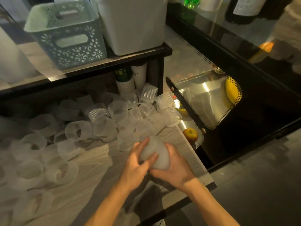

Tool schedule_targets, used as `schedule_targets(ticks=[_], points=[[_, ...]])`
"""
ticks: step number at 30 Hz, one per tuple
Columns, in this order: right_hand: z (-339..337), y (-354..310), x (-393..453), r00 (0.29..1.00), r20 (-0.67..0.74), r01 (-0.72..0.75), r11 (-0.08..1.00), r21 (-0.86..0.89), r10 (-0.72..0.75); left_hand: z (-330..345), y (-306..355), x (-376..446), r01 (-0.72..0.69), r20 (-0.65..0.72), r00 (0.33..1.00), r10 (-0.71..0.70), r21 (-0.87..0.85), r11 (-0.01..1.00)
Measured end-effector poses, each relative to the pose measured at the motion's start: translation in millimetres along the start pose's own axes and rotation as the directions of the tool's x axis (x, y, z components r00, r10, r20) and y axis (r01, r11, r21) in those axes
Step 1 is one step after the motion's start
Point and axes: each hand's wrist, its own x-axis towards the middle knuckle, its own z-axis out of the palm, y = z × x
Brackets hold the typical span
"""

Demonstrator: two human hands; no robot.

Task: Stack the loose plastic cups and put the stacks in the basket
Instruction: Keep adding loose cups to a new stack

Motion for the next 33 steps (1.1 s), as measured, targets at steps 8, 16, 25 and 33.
schedule_targets(ticks=[8,16,25,33], points=[[-2.5,22.5,-5.0,0.999,0.031,-0.044,0.999,-0.032,0.045,-17.1,-13.1,14.1,-0.061,-0.290,0.940,0.178,0.371,0.927],[-5.8,21.9,-2.6,0.998,0.054,-0.033,0.999,-0.003,0.033,-34.3,-21.0,39.7,0.402,-0.625,0.774,0.104,0.611,0.682],[-3.2,20.6,-4.5,0.996,0.079,-0.039,0.999,-0.026,0.041,-19.4,-40.5,55.8,0.371,-0.628,0.778,0.022,0.487,0.790],[-5.8,20.8,-5.9,0.995,0.095,-0.037,0.999,-0.033,0.040,-41.9,-50.3,47.9,0.306,-0.597,0.794,-0.113,0.232,0.923]])
